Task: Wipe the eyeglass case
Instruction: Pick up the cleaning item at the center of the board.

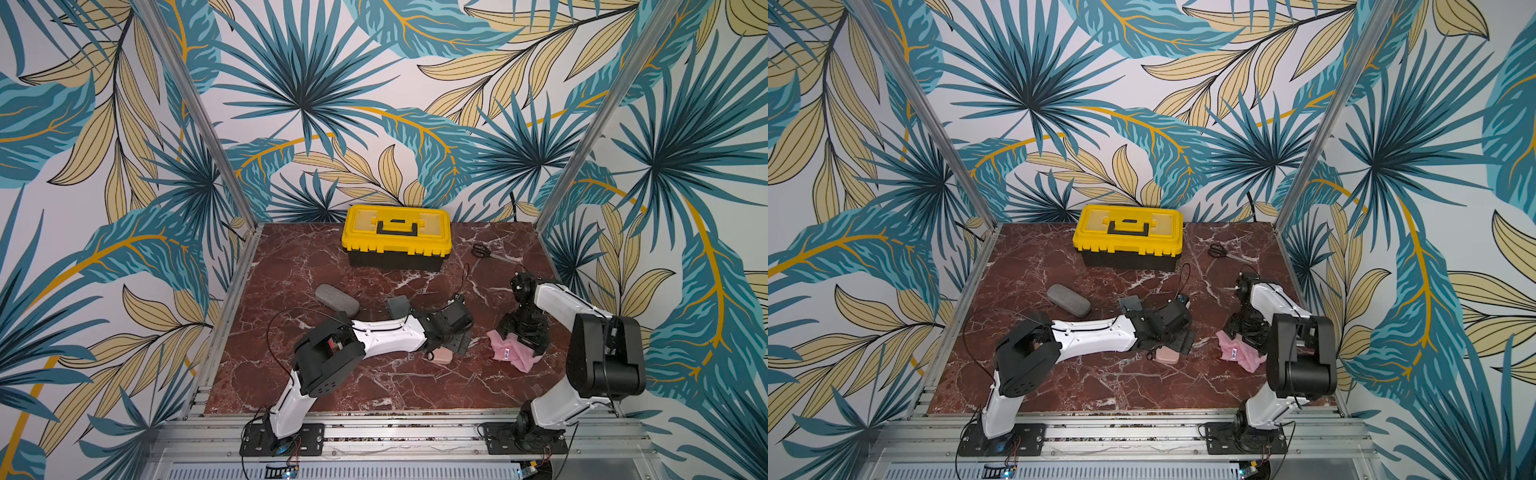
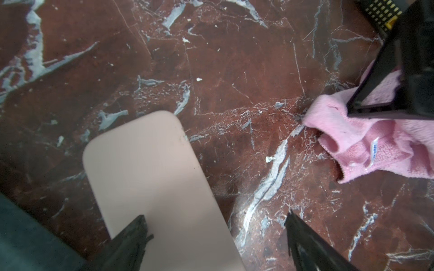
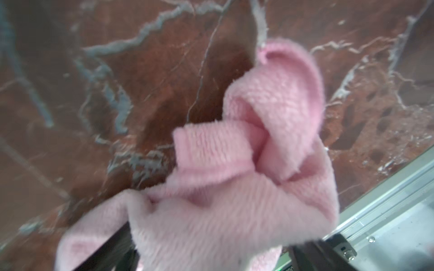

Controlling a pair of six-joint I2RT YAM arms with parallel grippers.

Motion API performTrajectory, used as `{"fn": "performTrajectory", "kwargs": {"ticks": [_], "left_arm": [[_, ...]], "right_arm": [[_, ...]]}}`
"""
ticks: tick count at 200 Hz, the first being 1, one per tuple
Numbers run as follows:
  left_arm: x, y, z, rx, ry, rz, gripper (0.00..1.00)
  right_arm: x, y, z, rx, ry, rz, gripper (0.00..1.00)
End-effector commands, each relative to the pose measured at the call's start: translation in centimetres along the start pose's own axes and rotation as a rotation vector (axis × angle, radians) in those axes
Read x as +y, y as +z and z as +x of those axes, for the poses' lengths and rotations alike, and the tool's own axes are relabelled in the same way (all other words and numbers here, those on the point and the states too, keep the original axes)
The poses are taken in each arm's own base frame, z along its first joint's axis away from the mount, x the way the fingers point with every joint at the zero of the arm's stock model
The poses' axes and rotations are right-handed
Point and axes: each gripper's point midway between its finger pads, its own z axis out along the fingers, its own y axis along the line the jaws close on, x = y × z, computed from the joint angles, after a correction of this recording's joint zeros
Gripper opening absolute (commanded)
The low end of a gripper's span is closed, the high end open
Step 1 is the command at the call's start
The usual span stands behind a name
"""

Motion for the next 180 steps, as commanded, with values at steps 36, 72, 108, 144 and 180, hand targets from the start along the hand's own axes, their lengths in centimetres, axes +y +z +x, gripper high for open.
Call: {"fn": "performTrajectory", "kwargs": {"ticks": [36,72,108,144,180], "left_arm": [[3.9,2.1,5.6,0.246,0.025,-0.138,0.97],[2.9,-2.5,4.4,0.175,-0.017,-0.105,1.0],[4.7,-1.2,5.4,0.199,-0.096,-0.18,1.0],[3.5,-1.3,1.0,0.072,-0.156,0.015,1.0],[4.1,-0.4,0.3,0.071,-0.196,0.1,1.0]], "right_arm": [[2.6,-0.2,-1.3,-0.043,-0.004,-0.146,0.26],[3.3,-2.9,-1.3,-0.088,-0.009,-0.248,0.17],[4.4,-4.9,-1.1,-0.115,-0.016,-0.352,0.17],[5.0,-4.7,-0.6,-0.115,-0.066,-0.36,0.17],[5.3,-3.9,-0.2,-0.103,-0.089,-0.37,0.17]]}}
